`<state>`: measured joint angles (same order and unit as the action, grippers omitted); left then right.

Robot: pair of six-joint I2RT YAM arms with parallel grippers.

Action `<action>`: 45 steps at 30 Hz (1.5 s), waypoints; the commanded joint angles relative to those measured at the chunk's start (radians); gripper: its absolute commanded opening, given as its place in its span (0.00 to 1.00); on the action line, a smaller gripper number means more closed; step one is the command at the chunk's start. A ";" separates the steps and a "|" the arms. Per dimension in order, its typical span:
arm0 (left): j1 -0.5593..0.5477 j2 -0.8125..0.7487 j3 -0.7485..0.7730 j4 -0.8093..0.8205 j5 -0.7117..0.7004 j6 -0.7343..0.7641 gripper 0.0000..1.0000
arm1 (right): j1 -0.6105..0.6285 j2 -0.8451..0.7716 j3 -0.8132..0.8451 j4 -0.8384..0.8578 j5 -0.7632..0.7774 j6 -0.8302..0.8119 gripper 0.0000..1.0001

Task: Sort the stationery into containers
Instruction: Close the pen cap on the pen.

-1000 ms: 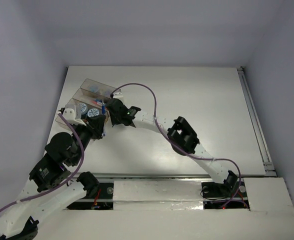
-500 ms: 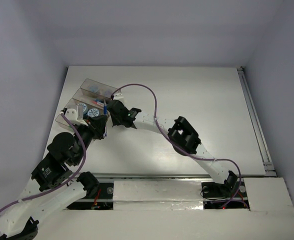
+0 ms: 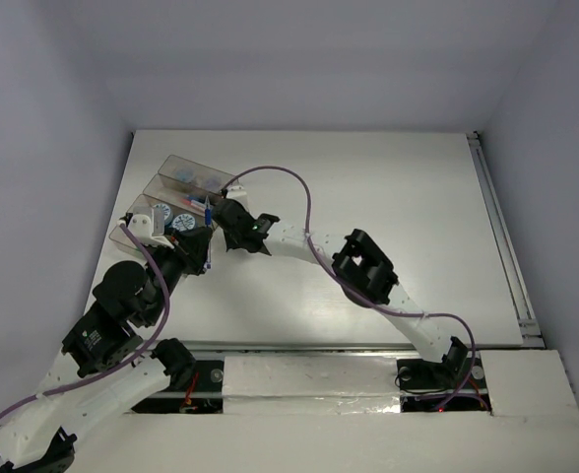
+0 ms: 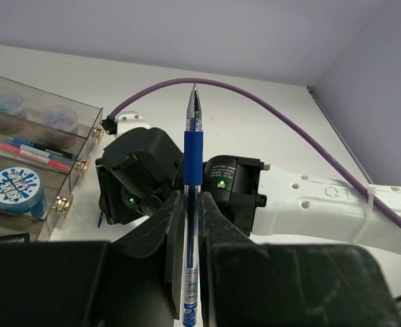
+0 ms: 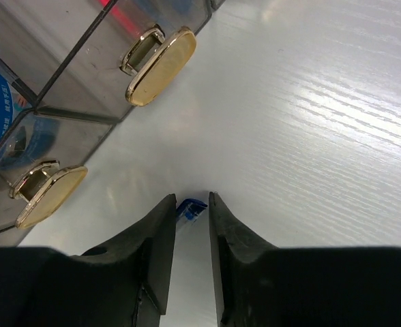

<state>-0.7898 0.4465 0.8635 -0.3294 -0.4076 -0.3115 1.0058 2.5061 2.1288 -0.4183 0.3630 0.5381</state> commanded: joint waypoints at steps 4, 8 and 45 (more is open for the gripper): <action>0.003 -0.002 -0.008 0.053 0.012 0.015 0.00 | 0.034 -0.007 -0.017 -0.089 -0.035 0.025 0.30; 0.003 0.001 -0.006 0.056 0.013 0.014 0.00 | 0.034 0.003 -0.004 -0.099 -0.035 0.014 0.28; 0.003 0.264 -0.233 0.526 0.461 -0.184 0.00 | -0.105 -1.064 -1.064 1.021 0.004 0.082 0.00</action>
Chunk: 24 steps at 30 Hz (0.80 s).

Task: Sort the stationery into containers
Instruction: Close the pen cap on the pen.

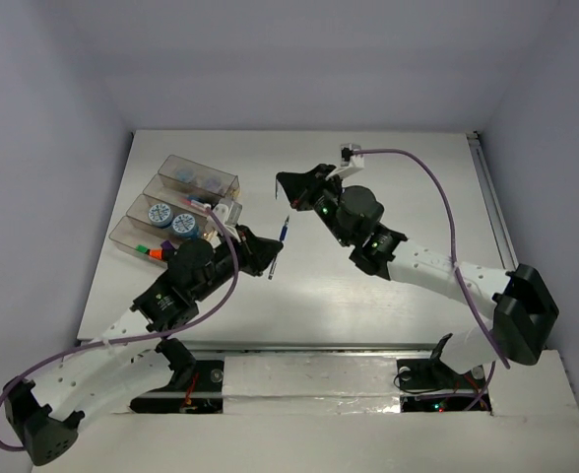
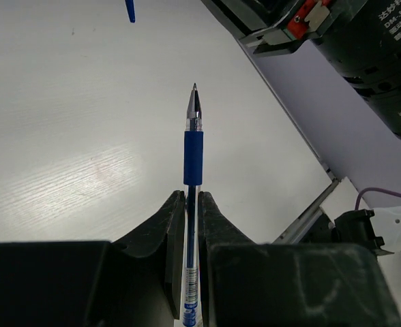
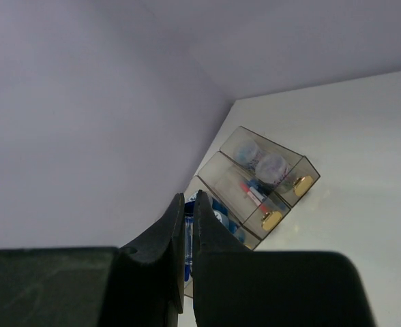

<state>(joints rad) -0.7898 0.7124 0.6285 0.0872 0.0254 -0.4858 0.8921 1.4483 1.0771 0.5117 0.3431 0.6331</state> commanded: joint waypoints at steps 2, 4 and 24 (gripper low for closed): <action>0.003 -0.008 0.004 0.105 0.015 -0.004 0.00 | 0.008 -0.008 -0.019 0.091 0.014 -0.010 0.00; 0.003 -0.022 0.005 0.100 -0.004 0.000 0.00 | 0.008 -0.011 -0.029 0.094 0.010 -0.001 0.00; 0.003 -0.031 -0.015 0.102 -0.074 -0.014 0.00 | 0.008 -0.100 -0.152 0.218 0.030 0.114 0.00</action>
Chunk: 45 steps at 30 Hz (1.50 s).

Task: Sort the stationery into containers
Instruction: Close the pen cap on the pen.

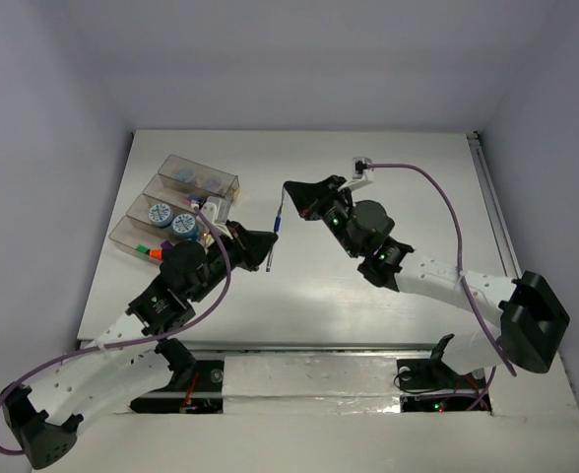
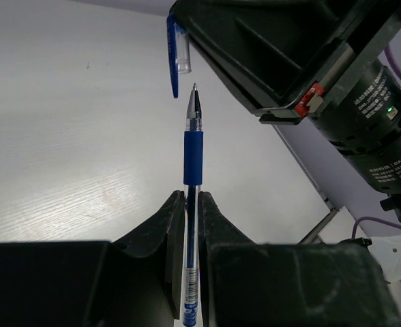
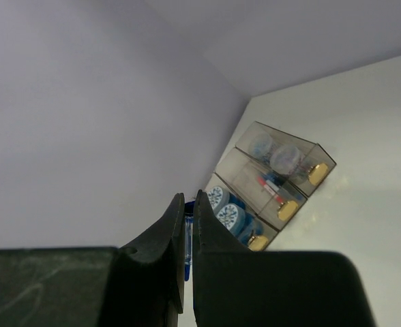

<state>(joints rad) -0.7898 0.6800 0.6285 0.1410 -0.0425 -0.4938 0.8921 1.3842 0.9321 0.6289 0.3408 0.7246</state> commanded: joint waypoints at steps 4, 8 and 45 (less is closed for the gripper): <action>0.003 0.007 -0.018 0.051 -0.003 -0.008 0.00 | 0.008 -0.040 -0.016 0.117 0.024 0.041 0.00; 0.003 0.006 -0.018 0.054 -0.003 -0.008 0.00 | 0.008 -0.034 -0.022 0.126 0.001 0.065 0.00; 0.003 0.003 0.002 0.060 -0.030 -0.003 0.00 | 0.038 0.003 -0.003 0.141 -0.016 0.044 0.00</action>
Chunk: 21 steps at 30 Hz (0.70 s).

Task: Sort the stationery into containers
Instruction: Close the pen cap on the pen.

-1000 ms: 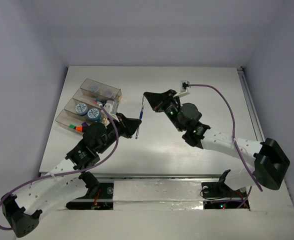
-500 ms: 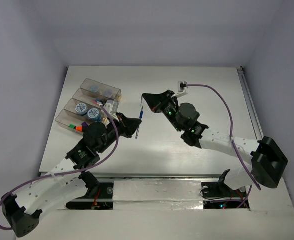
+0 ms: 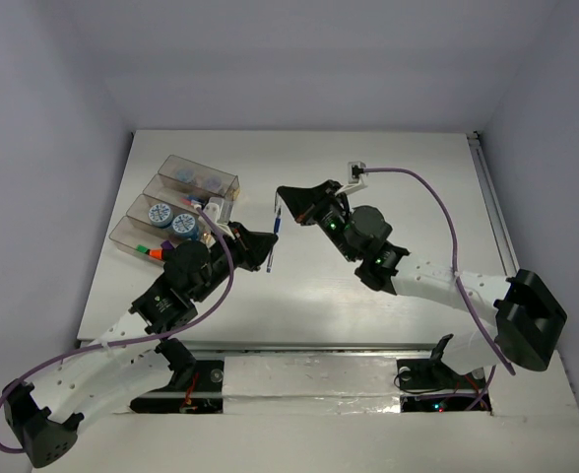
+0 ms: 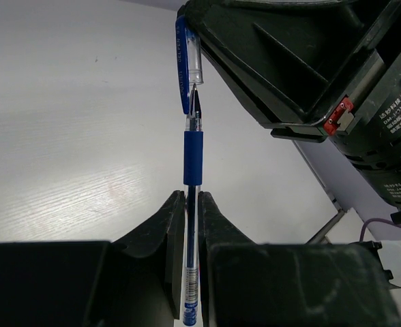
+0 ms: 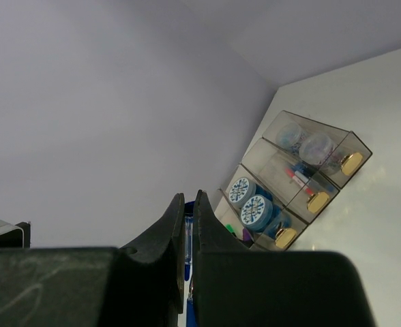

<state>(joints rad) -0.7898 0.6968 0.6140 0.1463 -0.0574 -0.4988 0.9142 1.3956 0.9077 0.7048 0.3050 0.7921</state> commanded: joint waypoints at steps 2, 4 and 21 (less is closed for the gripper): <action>0.003 -0.016 0.018 0.052 -0.021 0.003 0.00 | 0.015 -0.009 0.022 0.064 0.019 -0.025 0.00; 0.003 -0.022 0.016 0.049 -0.028 0.002 0.00 | 0.015 -0.009 0.020 0.067 0.023 -0.025 0.00; 0.003 -0.029 0.013 0.056 -0.032 0.005 0.00 | 0.034 -0.006 0.014 0.081 0.022 -0.025 0.00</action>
<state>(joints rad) -0.7898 0.6781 0.6140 0.1459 -0.0807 -0.4988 0.9325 1.3956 0.9077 0.7113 0.3088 0.7822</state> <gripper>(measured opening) 0.051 0.044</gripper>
